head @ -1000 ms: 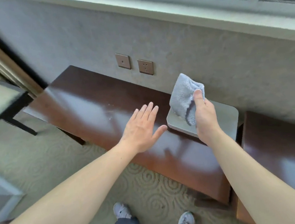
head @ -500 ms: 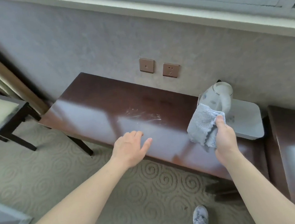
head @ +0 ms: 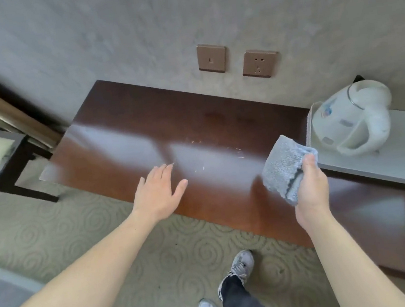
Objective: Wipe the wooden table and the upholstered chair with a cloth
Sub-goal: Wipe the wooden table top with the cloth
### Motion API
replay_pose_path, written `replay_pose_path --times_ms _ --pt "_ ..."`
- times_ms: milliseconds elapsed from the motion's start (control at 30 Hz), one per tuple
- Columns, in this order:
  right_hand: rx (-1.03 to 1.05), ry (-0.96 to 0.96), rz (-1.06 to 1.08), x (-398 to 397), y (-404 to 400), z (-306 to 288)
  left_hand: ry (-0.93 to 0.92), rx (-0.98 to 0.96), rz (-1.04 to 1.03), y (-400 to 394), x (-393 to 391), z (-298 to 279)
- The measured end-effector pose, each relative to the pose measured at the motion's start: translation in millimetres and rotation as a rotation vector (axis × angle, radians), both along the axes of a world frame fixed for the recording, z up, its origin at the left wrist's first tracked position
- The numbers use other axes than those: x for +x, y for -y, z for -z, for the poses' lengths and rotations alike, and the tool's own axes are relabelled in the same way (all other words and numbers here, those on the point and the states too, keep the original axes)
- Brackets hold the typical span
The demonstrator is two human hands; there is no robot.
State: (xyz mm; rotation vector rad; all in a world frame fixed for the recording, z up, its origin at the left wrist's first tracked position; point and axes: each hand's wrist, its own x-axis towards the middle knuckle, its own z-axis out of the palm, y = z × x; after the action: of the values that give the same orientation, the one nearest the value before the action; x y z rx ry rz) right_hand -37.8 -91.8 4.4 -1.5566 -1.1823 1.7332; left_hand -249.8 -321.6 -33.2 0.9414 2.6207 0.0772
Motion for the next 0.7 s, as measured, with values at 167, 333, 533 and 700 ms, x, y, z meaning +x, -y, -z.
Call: replay_pose_path --times_ms 167,333,533,700 --pt "0.097 0.174 0.083 -37 -9 36 -0.026 0.027 0.030 -15 -43 38" --pt "0.216 0.331 0.146 -58 -13 58 -0.095 0.003 0.148 -30 -86 64" --pt "0.437 0.521 0.363 -56 -19 76 -0.143 -0.022 0.354 -52 -153 86" --pt "0.483 0.691 0.233 -72 1 111 -0.162 0.045 0.432 -78 -199 104"
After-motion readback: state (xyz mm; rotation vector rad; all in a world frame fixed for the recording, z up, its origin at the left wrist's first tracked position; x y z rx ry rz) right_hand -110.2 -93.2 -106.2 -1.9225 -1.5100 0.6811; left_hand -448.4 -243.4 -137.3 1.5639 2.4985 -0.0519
